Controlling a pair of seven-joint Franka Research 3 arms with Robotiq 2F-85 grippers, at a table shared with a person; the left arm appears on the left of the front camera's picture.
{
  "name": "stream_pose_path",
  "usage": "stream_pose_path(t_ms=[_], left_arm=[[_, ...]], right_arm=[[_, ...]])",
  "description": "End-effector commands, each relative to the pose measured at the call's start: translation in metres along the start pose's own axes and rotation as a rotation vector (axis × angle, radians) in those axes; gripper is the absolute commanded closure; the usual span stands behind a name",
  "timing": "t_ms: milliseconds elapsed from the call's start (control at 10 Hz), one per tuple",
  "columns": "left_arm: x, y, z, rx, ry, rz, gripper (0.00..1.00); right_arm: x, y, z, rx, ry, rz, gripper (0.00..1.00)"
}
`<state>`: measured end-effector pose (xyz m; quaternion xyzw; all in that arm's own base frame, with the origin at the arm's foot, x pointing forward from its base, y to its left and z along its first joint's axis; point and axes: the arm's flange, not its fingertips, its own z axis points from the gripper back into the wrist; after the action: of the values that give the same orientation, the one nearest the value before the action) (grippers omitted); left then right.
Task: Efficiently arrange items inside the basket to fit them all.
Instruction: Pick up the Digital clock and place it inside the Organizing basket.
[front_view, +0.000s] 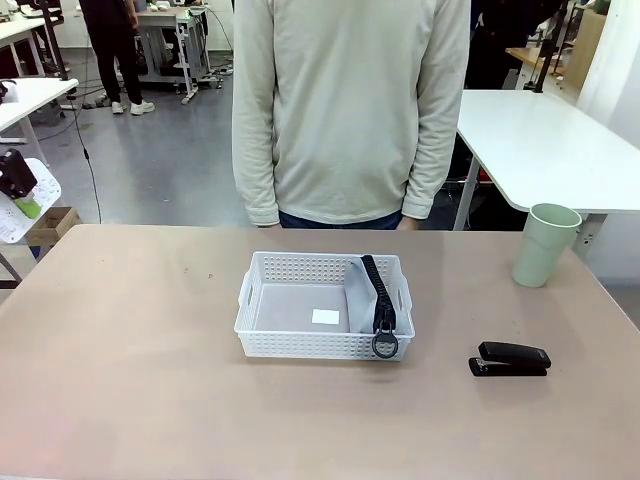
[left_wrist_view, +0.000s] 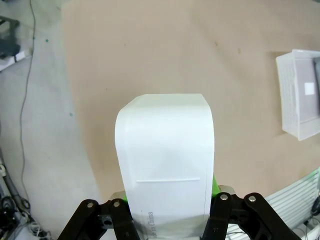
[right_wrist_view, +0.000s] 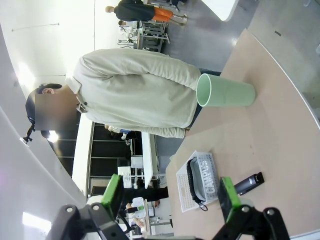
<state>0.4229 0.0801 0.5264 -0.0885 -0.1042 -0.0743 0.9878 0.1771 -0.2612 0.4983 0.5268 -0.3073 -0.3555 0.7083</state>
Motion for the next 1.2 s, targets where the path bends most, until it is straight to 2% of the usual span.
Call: stream_pose_path(t_ms=[0,100,200,300,600,800,900,1100], left_arm=[[-0.002,-0.008,0.002,-0.041,-0.076,-0.024,0.48],[0.002,-0.039,0.008,-0.030,-0.126,-0.092,0.48],[0.005,-0.086,0.012,0.015,-0.191,-0.207,0.48],[0.015,-0.147,0.006,0.034,-0.212,-0.384,0.48],[0.053,-0.305,-0.057,-0.052,-0.130,-0.715,0.48],[0.052,-0.394,-0.116,-0.084,-0.066,-0.853,0.48],[0.045,-0.417,-0.145,-0.055,-0.044,-0.867,0.48],[0.031,-0.435,-0.187,-0.012,-0.008,-0.910,0.48]], right_arm=[[0.002,0.003,0.001,0.024,-0.004,0.015,0.00],[0.002,0.003,0.001,0.024,-0.004,0.015,0.00],[0.002,0.003,0.001,0.024,-0.004,0.015,0.00],[0.002,0.003,0.001,0.024,-0.004,0.015,0.00],[0.002,0.003,0.001,0.024,-0.004,0.015,0.00],[0.002,0.003,0.001,0.024,-0.004,0.015,0.00],[0.002,0.003,0.001,0.024,-0.004,0.015,0.00],[0.002,0.003,0.001,0.024,-0.004,0.015,0.00]])
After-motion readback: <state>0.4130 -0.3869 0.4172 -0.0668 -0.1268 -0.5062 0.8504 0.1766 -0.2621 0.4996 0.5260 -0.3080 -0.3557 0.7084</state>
